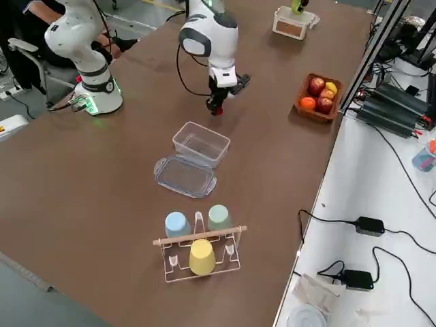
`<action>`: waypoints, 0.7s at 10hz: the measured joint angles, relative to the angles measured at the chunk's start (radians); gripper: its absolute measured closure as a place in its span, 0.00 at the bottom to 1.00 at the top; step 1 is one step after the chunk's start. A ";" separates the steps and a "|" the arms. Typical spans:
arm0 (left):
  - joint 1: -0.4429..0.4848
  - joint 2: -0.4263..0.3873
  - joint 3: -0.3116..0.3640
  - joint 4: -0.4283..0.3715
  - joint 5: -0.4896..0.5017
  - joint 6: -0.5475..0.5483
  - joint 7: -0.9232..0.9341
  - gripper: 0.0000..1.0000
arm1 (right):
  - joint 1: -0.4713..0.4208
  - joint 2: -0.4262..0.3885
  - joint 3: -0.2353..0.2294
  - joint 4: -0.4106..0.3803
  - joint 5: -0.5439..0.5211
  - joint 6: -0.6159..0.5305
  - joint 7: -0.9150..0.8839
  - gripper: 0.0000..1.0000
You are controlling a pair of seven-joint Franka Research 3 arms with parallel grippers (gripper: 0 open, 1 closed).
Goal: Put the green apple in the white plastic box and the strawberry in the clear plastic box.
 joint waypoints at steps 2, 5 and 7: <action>-0.006 0.040 0.015 -0.013 0.036 0.012 -0.001 0.11 | -0.081 -0.003 -0.004 -0.013 0.000 0.005 -0.126 0.64; -0.007 0.055 0.016 -0.010 0.041 0.014 -0.003 0.03 | -0.153 0.017 -0.006 -0.043 0.000 0.088 -0.234 0.64; -0.008 0.052 -0.015 0.010 0.041 -0.007 -0.012 0.00 | -0.164 0.084 -0.005 -0.069 0.000 0.212 -0.259 0.64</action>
